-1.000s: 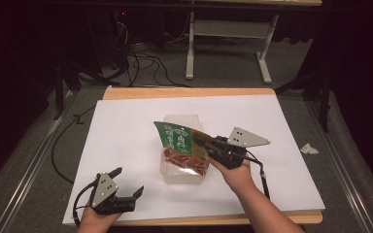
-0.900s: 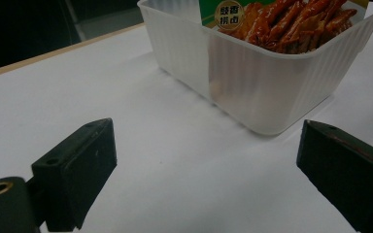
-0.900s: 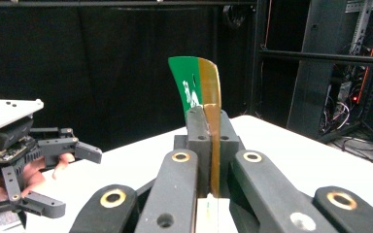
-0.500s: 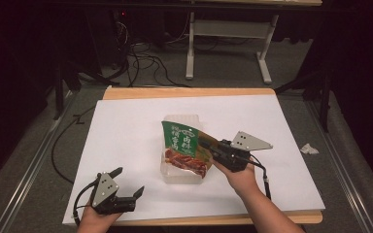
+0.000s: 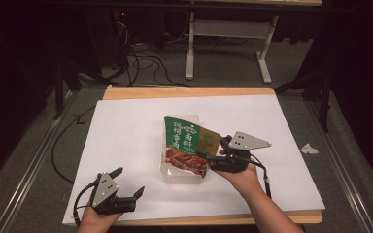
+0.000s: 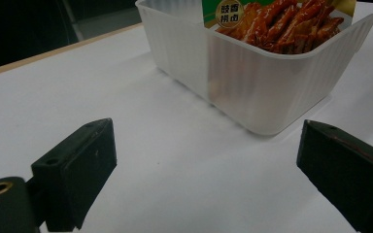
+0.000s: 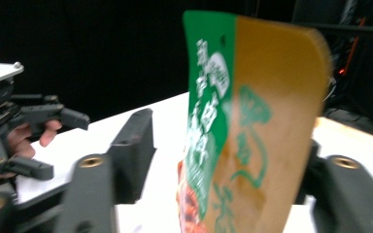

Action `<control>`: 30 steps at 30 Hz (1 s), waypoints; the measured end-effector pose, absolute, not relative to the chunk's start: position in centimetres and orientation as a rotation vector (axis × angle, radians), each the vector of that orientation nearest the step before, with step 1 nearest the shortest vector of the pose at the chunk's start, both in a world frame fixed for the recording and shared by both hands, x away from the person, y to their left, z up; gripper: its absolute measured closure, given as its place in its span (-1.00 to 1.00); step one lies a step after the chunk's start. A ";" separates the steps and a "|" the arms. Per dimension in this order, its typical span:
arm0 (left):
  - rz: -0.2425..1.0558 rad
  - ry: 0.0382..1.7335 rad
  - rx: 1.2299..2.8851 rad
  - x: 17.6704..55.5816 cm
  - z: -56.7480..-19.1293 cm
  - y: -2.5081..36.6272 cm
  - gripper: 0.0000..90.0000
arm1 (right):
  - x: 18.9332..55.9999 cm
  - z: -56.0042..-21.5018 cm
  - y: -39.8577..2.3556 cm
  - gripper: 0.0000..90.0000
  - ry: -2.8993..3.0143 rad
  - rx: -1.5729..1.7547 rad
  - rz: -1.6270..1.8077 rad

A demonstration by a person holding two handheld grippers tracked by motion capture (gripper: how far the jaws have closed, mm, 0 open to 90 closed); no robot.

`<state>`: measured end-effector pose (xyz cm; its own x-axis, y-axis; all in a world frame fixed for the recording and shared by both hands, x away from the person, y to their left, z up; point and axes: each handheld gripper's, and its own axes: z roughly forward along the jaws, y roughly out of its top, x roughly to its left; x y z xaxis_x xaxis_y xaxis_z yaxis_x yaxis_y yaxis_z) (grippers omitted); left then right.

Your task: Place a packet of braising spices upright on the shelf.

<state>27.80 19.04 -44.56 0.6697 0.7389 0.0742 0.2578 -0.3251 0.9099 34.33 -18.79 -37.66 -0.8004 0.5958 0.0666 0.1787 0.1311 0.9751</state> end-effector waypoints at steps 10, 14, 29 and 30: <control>0.601 0.792 1.880 27.9 -44.6 19.2 -0.83 | 33.3 -37.9 -21.3 -0.67 2.068 0.817 1.615; 0.602 0.794 1.879 27.9 -44.6 19.2 -0.83 | 32.7 -38.3 -23.2 -0.66 2.051 0.851 1.613; 0.593 0.820 1.884 28.2 -44.8 19.3 -0.83 | 30.8 -40.8 -32.5 -0.65 1.911 1.092 1.437; 0.593 0.821 1.886 28.2 -44.8 19.3 -0.83 | 30.6 -41.1 -33.3 -0.65 1.898 1.100 1.423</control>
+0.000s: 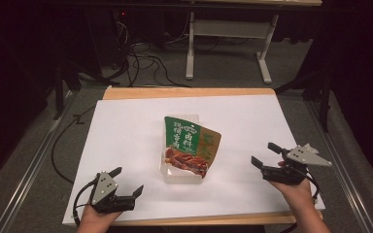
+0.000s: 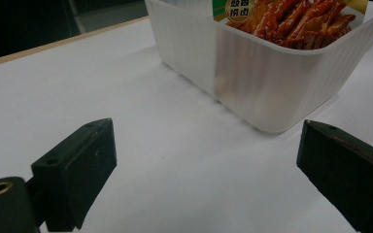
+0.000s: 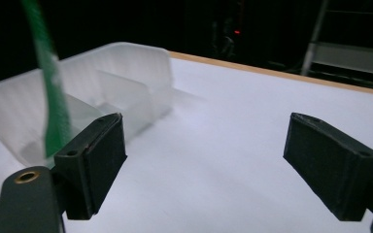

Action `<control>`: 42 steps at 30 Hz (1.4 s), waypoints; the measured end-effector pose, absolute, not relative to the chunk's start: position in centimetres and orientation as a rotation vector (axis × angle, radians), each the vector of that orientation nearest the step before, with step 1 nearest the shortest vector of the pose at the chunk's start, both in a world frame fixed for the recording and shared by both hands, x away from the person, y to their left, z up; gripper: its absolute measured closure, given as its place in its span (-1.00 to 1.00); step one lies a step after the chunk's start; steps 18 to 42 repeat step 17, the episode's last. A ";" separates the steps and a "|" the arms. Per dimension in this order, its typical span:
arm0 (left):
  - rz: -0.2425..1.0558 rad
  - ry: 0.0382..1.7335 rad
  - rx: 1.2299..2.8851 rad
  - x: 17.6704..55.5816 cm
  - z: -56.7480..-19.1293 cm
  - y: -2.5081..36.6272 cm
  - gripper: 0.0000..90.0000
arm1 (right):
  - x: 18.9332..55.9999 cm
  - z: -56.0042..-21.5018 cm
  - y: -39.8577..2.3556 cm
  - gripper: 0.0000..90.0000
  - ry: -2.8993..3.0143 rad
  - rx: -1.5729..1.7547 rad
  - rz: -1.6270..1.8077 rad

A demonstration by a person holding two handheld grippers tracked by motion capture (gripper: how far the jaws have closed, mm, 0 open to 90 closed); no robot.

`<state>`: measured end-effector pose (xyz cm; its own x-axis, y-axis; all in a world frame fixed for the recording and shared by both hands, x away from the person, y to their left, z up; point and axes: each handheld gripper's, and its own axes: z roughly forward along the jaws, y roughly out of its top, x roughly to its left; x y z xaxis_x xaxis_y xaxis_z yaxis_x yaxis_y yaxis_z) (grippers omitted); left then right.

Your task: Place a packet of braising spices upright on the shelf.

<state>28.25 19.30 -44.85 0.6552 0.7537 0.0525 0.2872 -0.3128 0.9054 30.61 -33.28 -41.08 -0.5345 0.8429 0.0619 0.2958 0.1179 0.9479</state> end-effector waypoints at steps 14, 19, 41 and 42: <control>0.578 0.817 1.911 28.2 -45.1 18.4 -0.83 | 30.6 -42.9 -36.1 -0.64 1.852 1.214 1.361; 0.576 0.822 1.908 28.2 -45.1 18.5 -0.83 | 30.7 -42.9 -36.1 -0.64 1.846 1.218 1.368; 0.576 0.822 1.908 28.2 -45.1 18.5 -0.83 | 30.7 -42.9 -36.1 -0.64 1.846 1.218 1.368; 0.576 0.822 1.908 28.2 -45.1 18.5 -0.83 | 30.7 -42.9 -36.1 -0.64 1.846 1.218 1.368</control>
